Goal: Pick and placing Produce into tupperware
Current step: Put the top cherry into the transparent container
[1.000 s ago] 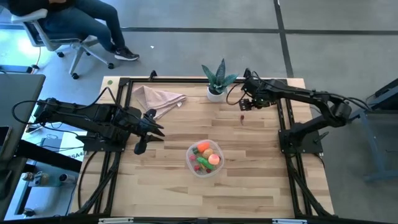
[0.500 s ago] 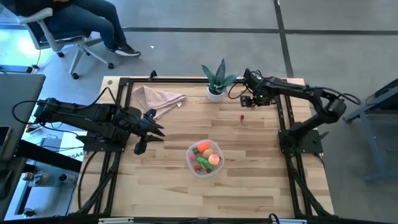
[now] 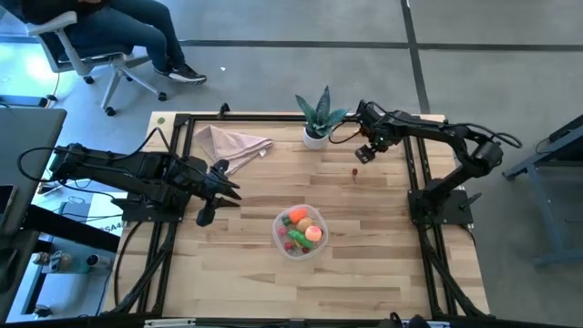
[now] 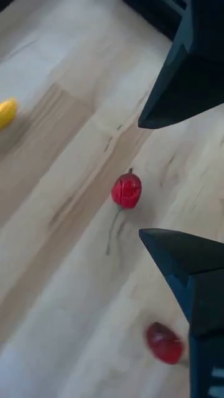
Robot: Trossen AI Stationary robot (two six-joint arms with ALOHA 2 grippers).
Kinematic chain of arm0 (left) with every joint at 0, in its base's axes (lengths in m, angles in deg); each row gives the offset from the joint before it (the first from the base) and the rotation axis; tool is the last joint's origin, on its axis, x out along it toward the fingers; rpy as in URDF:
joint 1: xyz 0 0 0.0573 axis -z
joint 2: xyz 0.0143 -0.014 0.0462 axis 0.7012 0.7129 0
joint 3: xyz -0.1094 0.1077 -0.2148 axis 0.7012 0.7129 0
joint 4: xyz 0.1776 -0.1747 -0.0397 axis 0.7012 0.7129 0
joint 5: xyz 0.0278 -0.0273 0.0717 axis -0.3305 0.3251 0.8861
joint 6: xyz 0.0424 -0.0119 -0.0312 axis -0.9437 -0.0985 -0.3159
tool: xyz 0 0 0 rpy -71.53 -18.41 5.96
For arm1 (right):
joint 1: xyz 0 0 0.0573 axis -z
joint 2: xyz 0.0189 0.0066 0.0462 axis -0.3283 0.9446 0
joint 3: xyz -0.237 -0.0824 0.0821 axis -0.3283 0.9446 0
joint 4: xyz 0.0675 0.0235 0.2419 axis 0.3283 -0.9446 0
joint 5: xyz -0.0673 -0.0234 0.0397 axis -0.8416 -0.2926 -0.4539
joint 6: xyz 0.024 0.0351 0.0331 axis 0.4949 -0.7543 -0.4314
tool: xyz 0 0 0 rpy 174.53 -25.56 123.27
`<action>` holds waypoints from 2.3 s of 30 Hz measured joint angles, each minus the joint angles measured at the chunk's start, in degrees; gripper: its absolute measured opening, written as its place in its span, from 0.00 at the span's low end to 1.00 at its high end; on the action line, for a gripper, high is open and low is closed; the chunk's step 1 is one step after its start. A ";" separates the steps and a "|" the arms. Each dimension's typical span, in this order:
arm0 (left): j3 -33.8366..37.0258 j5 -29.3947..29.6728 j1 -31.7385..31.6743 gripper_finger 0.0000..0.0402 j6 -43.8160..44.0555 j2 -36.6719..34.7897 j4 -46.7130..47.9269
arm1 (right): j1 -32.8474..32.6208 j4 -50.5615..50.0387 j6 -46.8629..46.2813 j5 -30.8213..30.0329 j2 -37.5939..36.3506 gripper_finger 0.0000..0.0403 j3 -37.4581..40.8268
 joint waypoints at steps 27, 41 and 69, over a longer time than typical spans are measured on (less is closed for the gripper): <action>0.00 0.01 0.00 0.21 0.00 0.02 0.00 | 1.52 -1.54 28.71 4.21 1.13 0.66 -0.02; 0.00 0.01 0.00 0.21 -0.01 0.01 0.00 | 4.17 4.10 29.22 6.13 8.43 0.66 -0.27; 0.00 0.00 -0.02 0.21 -0.01 0.01 0.00 | 4.85 5.08 23.08 7.06 8.70 0.48 -0.28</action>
